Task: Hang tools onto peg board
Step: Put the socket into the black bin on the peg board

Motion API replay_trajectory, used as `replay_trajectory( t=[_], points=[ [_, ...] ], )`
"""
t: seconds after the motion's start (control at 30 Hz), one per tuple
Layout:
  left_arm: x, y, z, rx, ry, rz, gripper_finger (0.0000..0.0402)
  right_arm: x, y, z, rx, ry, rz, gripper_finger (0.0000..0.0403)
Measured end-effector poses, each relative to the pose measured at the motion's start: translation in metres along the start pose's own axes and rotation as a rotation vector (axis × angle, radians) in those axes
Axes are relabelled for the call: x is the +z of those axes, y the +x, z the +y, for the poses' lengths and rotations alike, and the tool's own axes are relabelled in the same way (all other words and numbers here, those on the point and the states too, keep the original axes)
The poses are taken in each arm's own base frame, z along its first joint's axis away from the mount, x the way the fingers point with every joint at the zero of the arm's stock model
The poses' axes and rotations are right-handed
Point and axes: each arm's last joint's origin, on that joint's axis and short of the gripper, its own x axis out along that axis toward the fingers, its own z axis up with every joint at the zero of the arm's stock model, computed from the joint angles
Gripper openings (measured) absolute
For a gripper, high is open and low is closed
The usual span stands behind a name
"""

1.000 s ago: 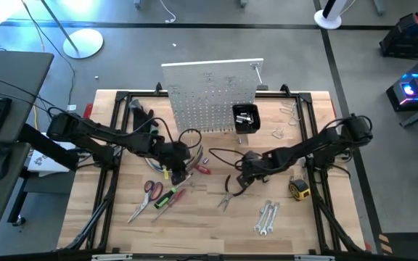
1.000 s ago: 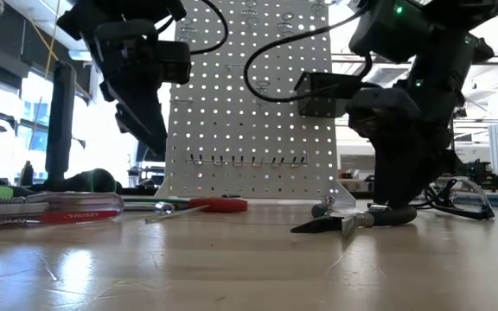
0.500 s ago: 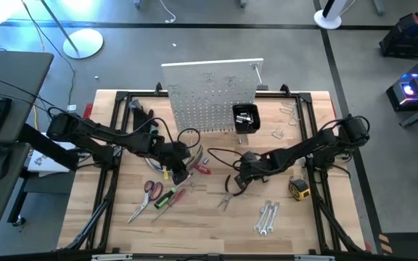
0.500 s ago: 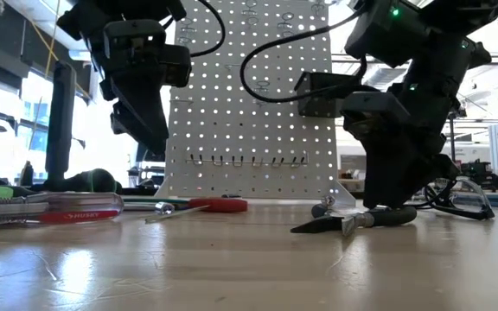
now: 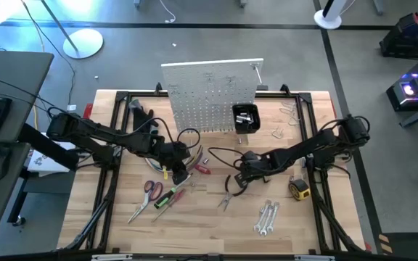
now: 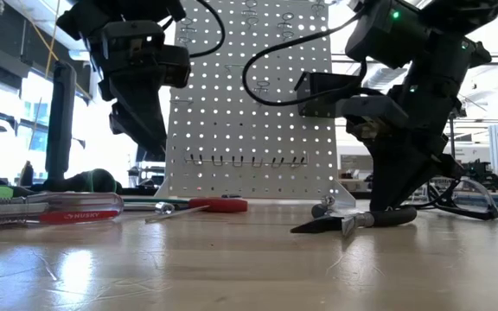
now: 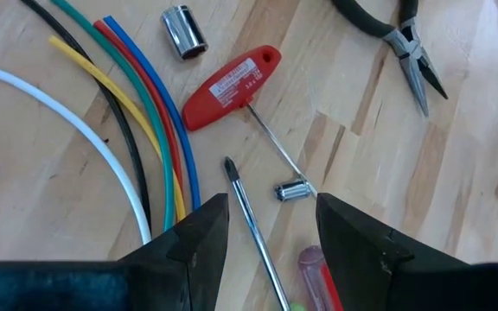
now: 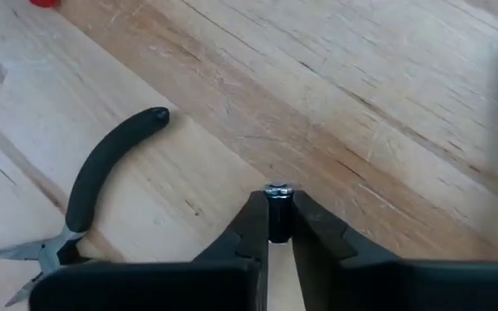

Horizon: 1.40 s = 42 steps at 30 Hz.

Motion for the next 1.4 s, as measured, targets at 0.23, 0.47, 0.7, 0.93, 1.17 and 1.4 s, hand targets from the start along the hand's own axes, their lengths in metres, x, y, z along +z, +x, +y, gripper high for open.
replay_trajectory(
  t=[0.23,0.47,0.7,0.93,1.17,1.4],
  points=[
    [-0.002,0.0,0.002,0.016,-0.003,0.021,0.0167,0.006,-0.049,0.005,0.161,-0.077,-0.063,0.0002],
    [0.001,-0.001,0.006,0.046,0.007,0.001,0.0167,0.032,-0.143,0.026,0.388,-0.138,-0.485,0.0002],
    [0.002,-0.001,0.008,0.054,0.003,-0.006,0.0167,0.054,-0.188,0.021,0.29,-0.146,-0.621,0.0001],
    [0.002,-0.001,0.008,0.053,0.003,0.001,0.0167,0.047,-0.159,0.022,0.326,-0.167,-0.421,0.0001],
    [0.002,-0.001,0.007,0.046,0.003,0.004,0.0167,0.027,-0.125,0.039,0.428,-0.27,-0.183,0.0073],
    [0.001,-0.001,0.006,0.018,-0.038,0.019,0.0167,0.012,-0.077,0.057,0.486,-0.402,0.051,0.0152]
  ],
)
